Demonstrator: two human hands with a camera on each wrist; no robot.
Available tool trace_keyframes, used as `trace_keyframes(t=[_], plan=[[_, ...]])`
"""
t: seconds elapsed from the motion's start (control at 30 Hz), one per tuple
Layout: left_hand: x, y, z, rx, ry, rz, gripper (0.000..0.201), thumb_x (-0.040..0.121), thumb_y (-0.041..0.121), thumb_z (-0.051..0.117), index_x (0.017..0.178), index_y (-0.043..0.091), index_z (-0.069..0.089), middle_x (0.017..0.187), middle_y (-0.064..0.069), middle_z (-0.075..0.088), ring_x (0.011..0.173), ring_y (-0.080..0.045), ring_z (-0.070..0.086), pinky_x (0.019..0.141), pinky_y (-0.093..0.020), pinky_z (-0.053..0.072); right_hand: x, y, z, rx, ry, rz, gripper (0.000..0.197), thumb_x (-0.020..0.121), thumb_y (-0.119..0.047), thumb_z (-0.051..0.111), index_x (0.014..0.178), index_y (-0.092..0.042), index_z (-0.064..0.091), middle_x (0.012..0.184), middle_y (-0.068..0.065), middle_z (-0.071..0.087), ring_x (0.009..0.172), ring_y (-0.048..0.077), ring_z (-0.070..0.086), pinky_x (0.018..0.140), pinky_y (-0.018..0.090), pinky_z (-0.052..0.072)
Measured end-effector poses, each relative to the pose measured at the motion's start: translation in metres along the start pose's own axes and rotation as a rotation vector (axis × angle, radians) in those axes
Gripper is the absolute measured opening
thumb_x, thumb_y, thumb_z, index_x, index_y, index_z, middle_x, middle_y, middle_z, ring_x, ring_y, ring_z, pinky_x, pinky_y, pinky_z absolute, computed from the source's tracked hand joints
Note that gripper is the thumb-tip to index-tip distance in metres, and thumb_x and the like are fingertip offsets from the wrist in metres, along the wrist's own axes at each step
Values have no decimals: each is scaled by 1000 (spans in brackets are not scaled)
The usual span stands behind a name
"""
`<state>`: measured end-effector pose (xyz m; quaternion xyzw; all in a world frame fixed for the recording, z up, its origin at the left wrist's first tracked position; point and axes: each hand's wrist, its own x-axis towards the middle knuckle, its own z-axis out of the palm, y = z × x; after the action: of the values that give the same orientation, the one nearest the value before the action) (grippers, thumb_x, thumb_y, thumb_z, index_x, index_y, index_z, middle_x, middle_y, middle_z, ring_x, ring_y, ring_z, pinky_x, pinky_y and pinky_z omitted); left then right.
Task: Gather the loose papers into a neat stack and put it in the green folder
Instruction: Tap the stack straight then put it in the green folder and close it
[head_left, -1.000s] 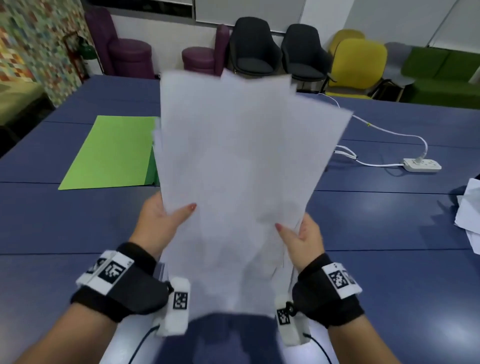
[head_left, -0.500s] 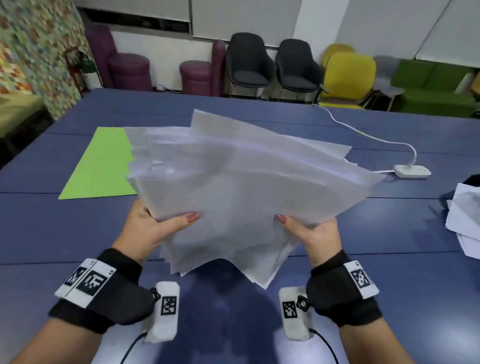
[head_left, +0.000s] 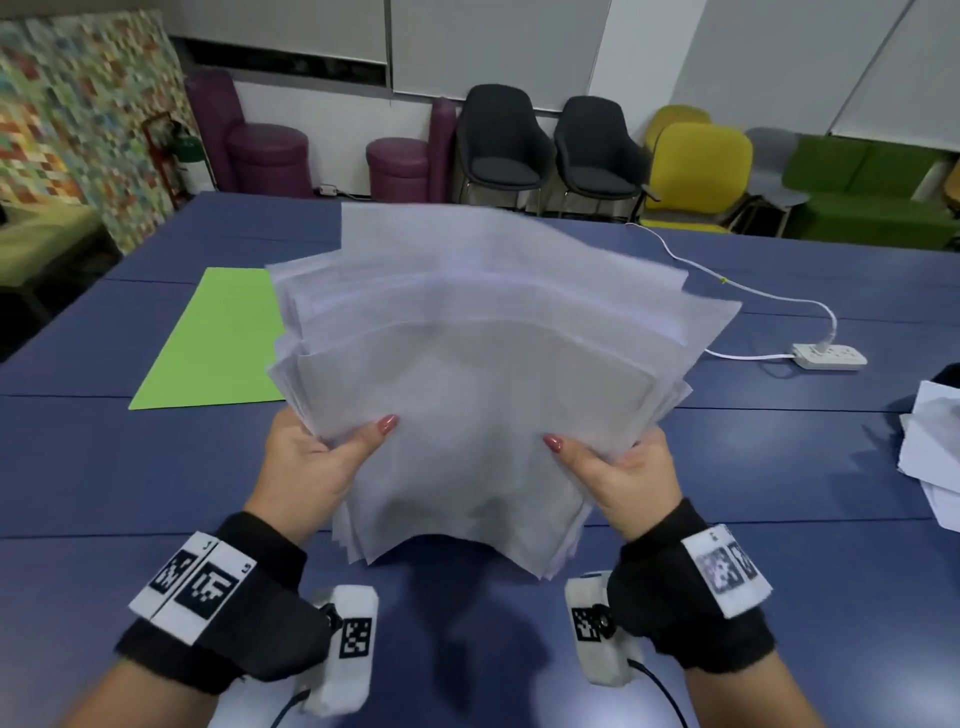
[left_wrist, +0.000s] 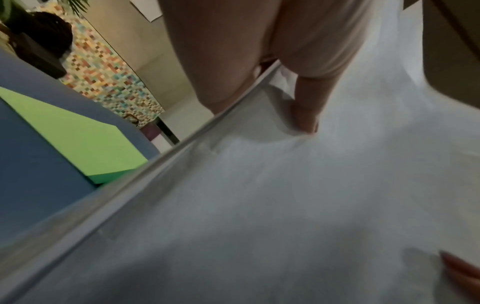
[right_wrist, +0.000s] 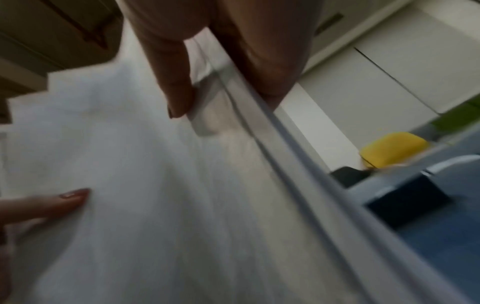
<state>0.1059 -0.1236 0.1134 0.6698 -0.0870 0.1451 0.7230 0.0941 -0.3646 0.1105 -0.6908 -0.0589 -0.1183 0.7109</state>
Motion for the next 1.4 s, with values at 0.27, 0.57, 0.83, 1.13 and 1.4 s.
trace_keyframes(t=[0.27,0.57,0.83,1.13,1.4], plan=[[0,8,-16,-61,-158,-31,68,36,27,90,99,19,65,90,15,75,85,-1,69,70,-16,54,1,-8,-12,23,10,-34,72,44,-15,91,106,1,58,88,-4,75,87,10,70,72,18,54],[-10,3,-4,-53,-116,-53,40,44,16,88,80,19,72,77,17,75,72,2,69,64,-13,53,1,0,-9,26,57,-67,72,48,-22,90,106,-27,49,104,-7,69,99,9,65,81,22,56],[5,16,-5,13,-37,36,47,58,13,82,100,7,62,84,17,75,80,2,68,70,-12,52,-2,-19,-3,29,148,-211,65,60,5,70,108,-27,41,96,-26,67,93,-4,63,81,14,50],[-3,15,-13,-12,-33,85,70,47,25,79,111,18,51,97,17,71,92,-2,66,76,-17,54,-8,-26,8,25,133,-200,96,53,-10,81,134,-7,30,113,-3,57,100,-1,60,84,13,49],[-9,-6,-10,17,-45,-6,62,51,29,73,109,23,55,98,14,72,91,2,65,78,-16,52,-9,-3,11,5,114,-111,59,59,-1,68,106,-25,44,106,-4,59,98,4,61,90,24,51]])
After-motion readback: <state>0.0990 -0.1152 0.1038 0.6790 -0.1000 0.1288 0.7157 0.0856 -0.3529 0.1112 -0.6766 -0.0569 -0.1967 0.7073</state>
